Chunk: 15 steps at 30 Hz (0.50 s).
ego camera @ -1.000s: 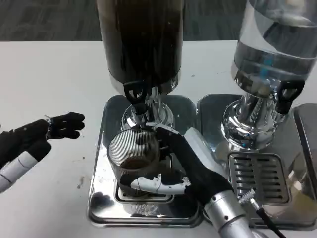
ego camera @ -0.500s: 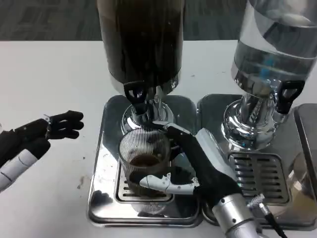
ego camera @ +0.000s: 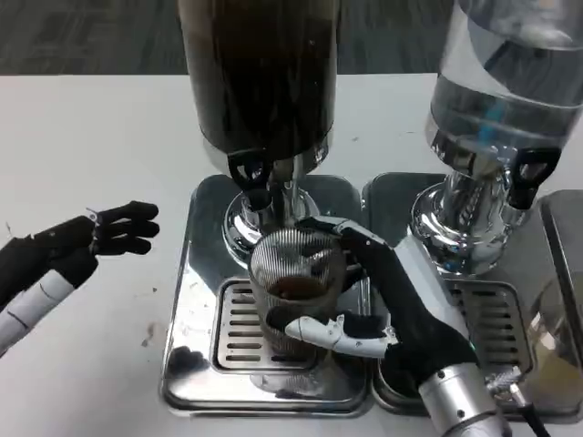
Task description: Grasp the cup under the faucet to collect the drink, then remove the cup.
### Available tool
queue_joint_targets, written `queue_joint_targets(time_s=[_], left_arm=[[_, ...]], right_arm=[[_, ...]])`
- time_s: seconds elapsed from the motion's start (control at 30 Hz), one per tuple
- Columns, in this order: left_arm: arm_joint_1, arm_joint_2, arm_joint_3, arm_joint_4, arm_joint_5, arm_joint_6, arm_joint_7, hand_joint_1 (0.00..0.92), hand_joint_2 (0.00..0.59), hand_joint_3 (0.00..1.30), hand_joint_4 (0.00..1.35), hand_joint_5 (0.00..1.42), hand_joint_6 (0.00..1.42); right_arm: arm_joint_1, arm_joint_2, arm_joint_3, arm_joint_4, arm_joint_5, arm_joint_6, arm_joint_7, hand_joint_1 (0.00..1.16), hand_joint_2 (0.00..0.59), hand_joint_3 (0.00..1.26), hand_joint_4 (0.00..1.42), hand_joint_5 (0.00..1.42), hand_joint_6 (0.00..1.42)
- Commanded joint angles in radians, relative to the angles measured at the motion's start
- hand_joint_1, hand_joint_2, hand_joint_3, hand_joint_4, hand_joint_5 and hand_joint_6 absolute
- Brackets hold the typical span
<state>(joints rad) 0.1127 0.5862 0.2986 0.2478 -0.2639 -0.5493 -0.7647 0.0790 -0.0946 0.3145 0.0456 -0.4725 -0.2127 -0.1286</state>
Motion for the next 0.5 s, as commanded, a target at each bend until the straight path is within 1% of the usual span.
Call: queue_joint_targets(time_s=[0.03,0.3,0.43,0.5], left_arm=[[-0.018,0.015,-0.009,0.020,0.002,-0.006,-0.010,0.000,0.125,0.25,0.25,0.28,0.21],[-0.025,0.014,-0.015,0.026,0.000,-0.012,-0.016,0.000,0.127,0.25,0.25,0.28,0.21],[-0.020,0.012,-0.014,0.020,-0.003,-0.020,-0.018,0.000,0.133,0.25,0.25,0.28,0.21],[-0.014,0.011,-0.014,0.014,0.001,-0.033,-0.016,0.000,0.147,0.25,0.25,0.28,0.21]], right_arm=[[0.022,0.000,-0.021,-0.073,0.018,0.001,-0.001,0.77,0.212,0.38,0.47,0.57,0.60],[0.088,-0.016,-0.053,-0.186,0.023,0.028,0.020,0.77,0.212,0.39,0.48,0.58,0.61],[0.119,-0.023,-0.066,-0.225,0.042,0.036,0.038,0.77,0.216,0.39,0.49,0.58,0.62],[0.129,-0.024,-0.067,-0.242,0.046,0.038,0.044,0.77,0.218,0.39,0.49,0.58,0.63]])
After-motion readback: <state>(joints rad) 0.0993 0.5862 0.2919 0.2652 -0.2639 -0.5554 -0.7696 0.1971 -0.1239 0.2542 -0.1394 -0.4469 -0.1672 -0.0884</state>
